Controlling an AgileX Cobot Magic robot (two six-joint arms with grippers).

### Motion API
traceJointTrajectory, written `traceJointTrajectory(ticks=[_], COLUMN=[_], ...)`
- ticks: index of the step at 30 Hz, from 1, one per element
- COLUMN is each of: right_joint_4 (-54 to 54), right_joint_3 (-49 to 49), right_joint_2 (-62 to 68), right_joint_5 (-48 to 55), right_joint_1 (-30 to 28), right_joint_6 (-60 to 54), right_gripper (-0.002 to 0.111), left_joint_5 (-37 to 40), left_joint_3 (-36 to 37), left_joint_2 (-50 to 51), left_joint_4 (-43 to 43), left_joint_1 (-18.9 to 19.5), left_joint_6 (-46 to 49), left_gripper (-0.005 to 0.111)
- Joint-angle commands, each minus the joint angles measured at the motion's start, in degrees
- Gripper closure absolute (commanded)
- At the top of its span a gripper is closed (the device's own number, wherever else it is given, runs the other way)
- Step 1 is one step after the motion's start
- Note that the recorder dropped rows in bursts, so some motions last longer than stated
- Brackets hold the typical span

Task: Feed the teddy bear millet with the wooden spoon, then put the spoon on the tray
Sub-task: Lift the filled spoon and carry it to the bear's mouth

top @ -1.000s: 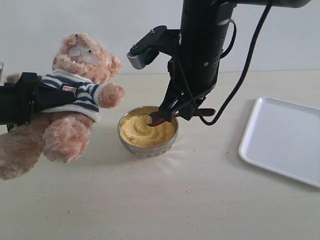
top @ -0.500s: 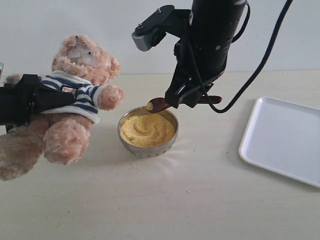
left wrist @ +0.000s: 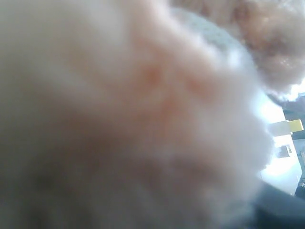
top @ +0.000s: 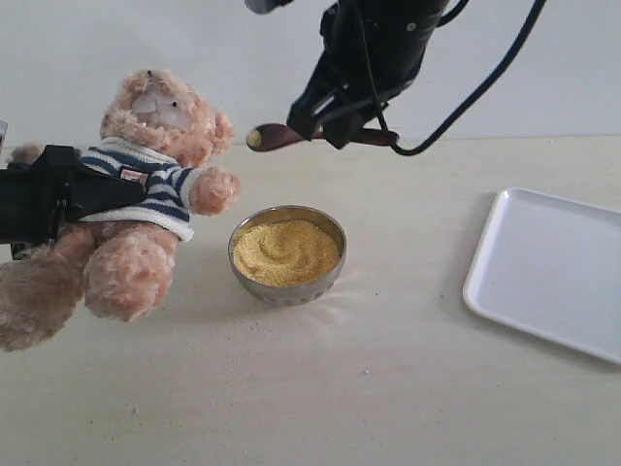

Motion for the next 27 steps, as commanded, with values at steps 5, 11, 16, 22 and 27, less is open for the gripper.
traceJointTrajectory(ticks=[5,11,16,22,27], right_joint_4=[5.3,9.0,8.3,3.9,1.3], right_joint_3=[-4.4,-4.6,-4.6,-4.6,-4.6], right_joint_2=[-0.8,-0.5,0.0,0.8,3.1], right_joint_5=[-4.5,-8.1,-11.4,-14.6,-14.4], right_joint_1=[-0.3,-0.2,2.3,4.9,6.3], right_joint_6=[-0.9,-3.3,-8.0,-8.2,-8.9], right_gripper=[0.109,0.109,0.109,0.109,0.109], left_joint_5=[0.7,0.7,0.7,0.7,0.7], left_joint_3=[-0.1,-0.1,-0.1,-0.1,-0.1], left_joint_2=[0.0,0.0,0.0,0.0,0.0], left_joint_4=[-0.4,-0.4,-0.4,-0.4,-0.4], left_joint_1=[0.2,0.2,0.2,0.2,0.2], left_joint_6=[0.4,0.4,0.4,0.4,0.4], left_gripper=[0.102,0.102,0.102,0.102,0.102])
